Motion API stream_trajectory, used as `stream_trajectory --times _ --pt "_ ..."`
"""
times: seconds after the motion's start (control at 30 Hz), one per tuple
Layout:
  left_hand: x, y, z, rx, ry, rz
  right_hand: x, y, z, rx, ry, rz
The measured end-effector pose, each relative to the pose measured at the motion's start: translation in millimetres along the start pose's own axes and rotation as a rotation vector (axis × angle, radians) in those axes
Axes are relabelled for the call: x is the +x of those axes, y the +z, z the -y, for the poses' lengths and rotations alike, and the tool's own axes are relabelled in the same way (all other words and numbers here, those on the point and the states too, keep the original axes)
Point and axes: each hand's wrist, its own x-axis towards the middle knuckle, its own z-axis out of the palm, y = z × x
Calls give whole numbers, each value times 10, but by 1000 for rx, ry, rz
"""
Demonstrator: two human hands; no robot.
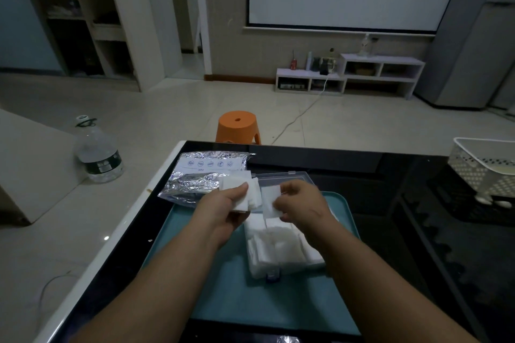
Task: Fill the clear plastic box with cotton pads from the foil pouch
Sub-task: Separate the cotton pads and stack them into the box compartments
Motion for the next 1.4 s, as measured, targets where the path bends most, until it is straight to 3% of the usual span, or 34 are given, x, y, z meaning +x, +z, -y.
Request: stream_trajectory --times 0.33,0.63,0.8,1.1,1.27,1.4 --pt "-15 73 -17 -51 1 -47 82 -111 21 143 -41 -146" --pt "-72 94 3 36 66 80 56 -124 63 237 -15 -129" --pt "-94 112 53 169 178 45 38 -118 97 322 22 -73" --pt "-84 146 156 274 202 72 31 -29 57 209 -8 -75" --pt "-159 236 98 -9 80 153 59 7 -13 -50 -120 -169" --pt "-157 196 111 133 120 176 62 1 -7 -36 -126 -119"
